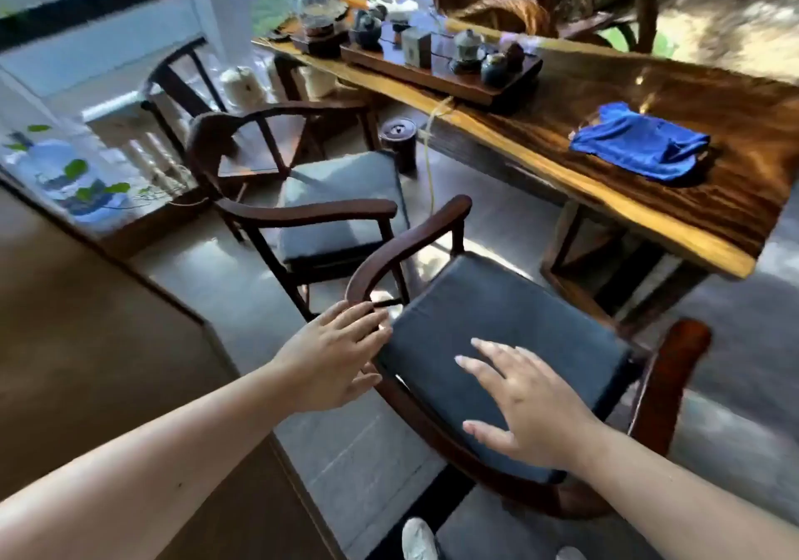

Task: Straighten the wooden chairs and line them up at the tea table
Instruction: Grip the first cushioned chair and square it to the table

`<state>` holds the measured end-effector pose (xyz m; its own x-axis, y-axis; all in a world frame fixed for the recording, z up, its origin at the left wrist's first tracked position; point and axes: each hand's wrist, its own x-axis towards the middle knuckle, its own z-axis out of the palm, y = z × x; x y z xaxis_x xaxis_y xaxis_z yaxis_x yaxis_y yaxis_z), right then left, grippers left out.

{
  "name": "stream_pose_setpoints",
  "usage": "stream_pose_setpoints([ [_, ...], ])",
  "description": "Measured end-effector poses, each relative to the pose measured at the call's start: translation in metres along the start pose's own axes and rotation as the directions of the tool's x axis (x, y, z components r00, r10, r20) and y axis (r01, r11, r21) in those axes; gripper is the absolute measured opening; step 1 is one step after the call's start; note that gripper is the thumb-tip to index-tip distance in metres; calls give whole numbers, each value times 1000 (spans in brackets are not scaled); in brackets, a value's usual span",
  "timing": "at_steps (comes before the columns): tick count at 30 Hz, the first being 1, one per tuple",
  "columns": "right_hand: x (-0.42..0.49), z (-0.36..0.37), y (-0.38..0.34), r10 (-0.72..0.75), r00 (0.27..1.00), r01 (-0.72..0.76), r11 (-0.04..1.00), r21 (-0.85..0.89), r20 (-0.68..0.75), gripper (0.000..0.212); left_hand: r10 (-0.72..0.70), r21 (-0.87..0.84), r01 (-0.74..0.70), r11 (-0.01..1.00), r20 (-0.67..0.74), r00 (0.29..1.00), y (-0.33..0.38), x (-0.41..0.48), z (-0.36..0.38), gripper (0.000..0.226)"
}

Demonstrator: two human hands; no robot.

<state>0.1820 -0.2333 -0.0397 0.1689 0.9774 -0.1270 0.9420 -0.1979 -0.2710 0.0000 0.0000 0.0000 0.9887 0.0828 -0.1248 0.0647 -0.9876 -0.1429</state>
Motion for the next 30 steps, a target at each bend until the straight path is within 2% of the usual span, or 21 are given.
stream_pose_setpoints([
  [8,-28,69,-2,142,985,-152,983,102,101,74,150,-72,-142,987,130,980,7,15,61,72],
  [13,-23,100,-4,127,975,-161,969,189,181,85,193,-114,-169,979,244,950,13,28,84,80],
  [16,-17,105,-6,118,961,-179,955,238,252,89,238,-117,-213,970,284,929,15,36,93,76],
  [21,-29,112,-2,157,944,-267,878,398,289,60,268,-175,-226,958,278,922,16,43,107,34],
  [23,-37,113,3,179,931,-309,851,425,318,56,271,-183,-222,958,307,912,15,46,109,31],
  [26,-36,112,12,90,938,-211,915,344,336,46,273,-177,-227,958,304,913,14,47,111,36],
  [30,-38,106,29,37,937,-154,936,317,346,28,266,-185,-224,957,253,930,25,55,108,26],
])
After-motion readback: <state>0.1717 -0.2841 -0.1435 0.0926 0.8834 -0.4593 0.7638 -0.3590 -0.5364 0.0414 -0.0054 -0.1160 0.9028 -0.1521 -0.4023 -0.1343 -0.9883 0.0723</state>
